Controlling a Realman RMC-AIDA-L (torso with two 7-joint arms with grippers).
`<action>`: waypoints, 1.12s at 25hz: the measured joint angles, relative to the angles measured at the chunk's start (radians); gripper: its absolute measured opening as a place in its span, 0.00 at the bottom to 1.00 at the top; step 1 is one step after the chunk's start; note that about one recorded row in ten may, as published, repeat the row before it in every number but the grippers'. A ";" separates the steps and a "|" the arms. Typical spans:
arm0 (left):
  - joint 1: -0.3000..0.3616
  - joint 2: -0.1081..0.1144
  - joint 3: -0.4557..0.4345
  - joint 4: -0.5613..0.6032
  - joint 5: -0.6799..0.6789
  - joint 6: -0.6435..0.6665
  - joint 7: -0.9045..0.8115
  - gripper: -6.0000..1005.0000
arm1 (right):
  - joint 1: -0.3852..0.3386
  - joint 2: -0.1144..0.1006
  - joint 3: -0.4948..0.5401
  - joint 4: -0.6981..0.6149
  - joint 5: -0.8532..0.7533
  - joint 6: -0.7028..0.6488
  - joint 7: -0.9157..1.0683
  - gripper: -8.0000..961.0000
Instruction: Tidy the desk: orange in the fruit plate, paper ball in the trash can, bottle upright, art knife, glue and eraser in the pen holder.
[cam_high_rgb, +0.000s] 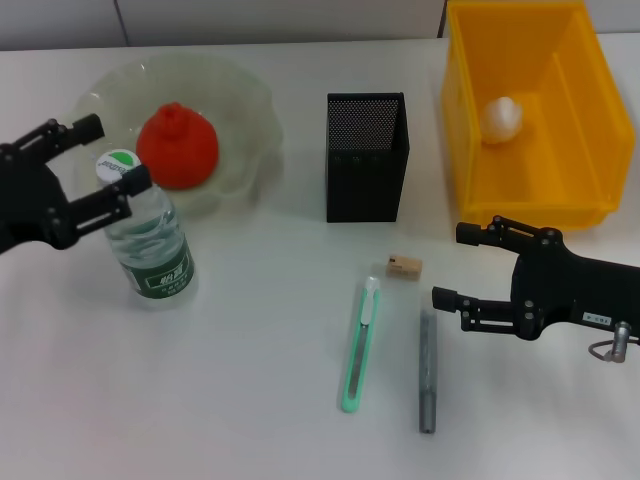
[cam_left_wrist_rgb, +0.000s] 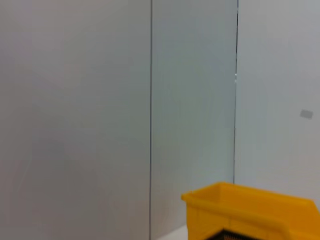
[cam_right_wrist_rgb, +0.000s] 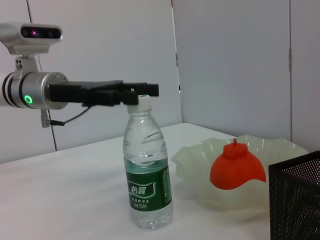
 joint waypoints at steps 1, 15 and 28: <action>0.003 0.001 -0.008 0.003 -0.012 0.012 0.000 0.69 | 0.000 0.000 0.000 -0.001 0.000 0.000 0.002 0.89; 0.020 -0.001 -0.229 -0.039 0.082 0.372 0.115 0.79 | -0.012 -0.004 0.000 -0.343 -0.080 -0.084 0.459 0.89; -0.032 0.000 -0.205 -0.325 0.234 0.304 0.301 0.79 | 0.281 0.000 -0.424 -0.970 -0.795 -0.154 1.535 0.89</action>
